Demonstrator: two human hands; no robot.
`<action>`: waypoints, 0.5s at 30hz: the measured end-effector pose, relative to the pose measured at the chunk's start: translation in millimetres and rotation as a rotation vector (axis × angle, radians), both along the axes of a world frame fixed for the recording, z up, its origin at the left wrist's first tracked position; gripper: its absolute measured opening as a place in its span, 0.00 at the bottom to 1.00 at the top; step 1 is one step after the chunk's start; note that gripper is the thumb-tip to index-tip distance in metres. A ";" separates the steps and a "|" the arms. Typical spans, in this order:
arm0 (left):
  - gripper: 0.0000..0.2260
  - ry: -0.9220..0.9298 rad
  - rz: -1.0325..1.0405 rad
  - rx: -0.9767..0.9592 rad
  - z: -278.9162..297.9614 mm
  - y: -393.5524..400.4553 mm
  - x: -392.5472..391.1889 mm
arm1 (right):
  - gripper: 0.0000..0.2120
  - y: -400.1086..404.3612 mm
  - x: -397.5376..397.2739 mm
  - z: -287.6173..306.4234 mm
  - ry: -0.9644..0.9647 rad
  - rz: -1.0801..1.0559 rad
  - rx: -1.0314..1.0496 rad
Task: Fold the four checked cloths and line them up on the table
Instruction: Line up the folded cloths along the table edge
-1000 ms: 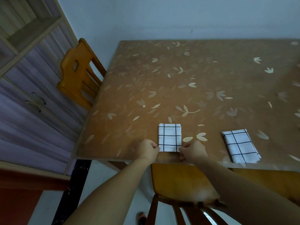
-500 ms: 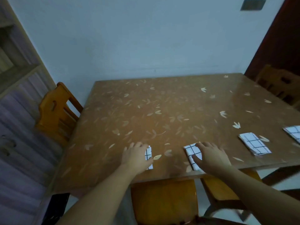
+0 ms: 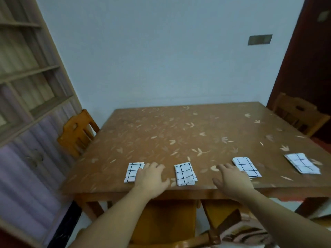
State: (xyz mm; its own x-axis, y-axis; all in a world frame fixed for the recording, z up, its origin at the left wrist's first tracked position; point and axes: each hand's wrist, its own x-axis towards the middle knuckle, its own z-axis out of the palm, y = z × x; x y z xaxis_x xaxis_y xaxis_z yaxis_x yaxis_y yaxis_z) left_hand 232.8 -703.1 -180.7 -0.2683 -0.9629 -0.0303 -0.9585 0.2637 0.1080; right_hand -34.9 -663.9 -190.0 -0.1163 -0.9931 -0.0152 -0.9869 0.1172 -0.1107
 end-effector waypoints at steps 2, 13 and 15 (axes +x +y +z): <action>0.23 0.012 0.012 -0.001 3.1 12.1 -10.2 | 0.24 3.5 -9.6 4.8 -0.013 0.005 0.012; 0.23 0.037 0.093 0.095 -30.2 -13.3 -19.7 | 0.25 -41.4 -11.4 -14.1 -0.061 0.027 0.117; 0.23 0.049 0.090 0.117 -39.6 -26.9 -24.1 | 0.25 -52.0 -13.1 -20.9 -0.093 -0.008 0.133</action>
State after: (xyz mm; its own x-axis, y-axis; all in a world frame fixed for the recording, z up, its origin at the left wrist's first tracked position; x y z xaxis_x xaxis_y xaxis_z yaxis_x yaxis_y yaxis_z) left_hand 208.8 -730.0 -220.3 -0.1848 -0.9738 -0.1322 -0.9705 0.1597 0.1806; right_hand -48.0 -715.9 -210.8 -0.1159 -0.9806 -0.1578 -0.9721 0.1446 -0.1848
